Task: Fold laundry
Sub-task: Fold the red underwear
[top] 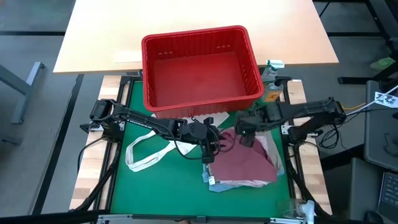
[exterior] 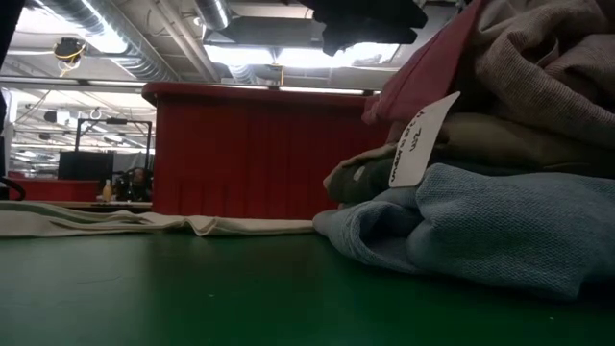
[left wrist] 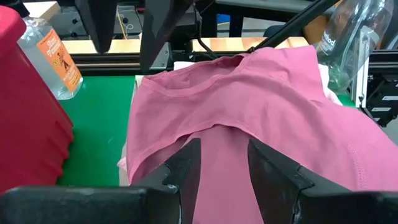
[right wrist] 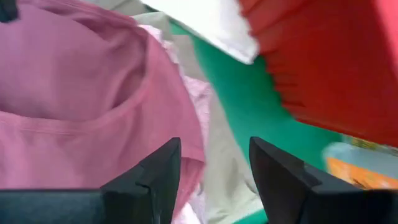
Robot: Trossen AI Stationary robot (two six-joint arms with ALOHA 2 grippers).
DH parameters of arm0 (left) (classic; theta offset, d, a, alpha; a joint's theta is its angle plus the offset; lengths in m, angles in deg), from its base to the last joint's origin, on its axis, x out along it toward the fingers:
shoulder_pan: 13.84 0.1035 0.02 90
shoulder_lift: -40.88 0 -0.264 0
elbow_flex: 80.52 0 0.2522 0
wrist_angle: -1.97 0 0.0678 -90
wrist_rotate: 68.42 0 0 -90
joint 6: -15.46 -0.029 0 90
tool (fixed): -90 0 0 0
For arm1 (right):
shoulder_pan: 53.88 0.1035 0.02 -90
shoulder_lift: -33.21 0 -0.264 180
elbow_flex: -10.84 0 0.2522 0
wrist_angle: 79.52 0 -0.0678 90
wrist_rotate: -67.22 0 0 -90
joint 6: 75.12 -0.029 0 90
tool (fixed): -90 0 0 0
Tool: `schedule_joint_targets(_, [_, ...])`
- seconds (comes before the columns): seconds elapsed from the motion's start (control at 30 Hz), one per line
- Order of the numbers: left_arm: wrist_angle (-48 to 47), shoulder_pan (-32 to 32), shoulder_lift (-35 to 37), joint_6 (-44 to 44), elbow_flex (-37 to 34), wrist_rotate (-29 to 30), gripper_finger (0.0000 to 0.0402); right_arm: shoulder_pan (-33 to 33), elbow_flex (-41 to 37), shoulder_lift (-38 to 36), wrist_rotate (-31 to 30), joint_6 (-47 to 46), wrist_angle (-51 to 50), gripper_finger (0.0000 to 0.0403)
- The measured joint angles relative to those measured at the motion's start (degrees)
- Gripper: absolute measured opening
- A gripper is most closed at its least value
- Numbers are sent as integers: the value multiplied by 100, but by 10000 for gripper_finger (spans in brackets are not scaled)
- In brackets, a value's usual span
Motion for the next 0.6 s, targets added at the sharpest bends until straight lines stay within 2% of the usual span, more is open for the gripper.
schedule_joint_targets(0.13, [-53, 0, 0, 0, 0, 0, 127, -412, 0, 2, 610, 454, 271, 188])
schedule_joint_targets(0.33, [-58, 0, 0, 0, 0, 0, 127, -795, -123, 46, 975, 668, 363, 188])
schedule_joint_targets(0.5, [-60, -49, 0, 8, 0, 3, 127, -920, -476, 48, 1556, 948, 458, 188])
schedule_joint_targets(0.6, [-60, -103, -2, 6, 0, 2, 127, -910, -667, 49, 1684, 1163, 626, 188])
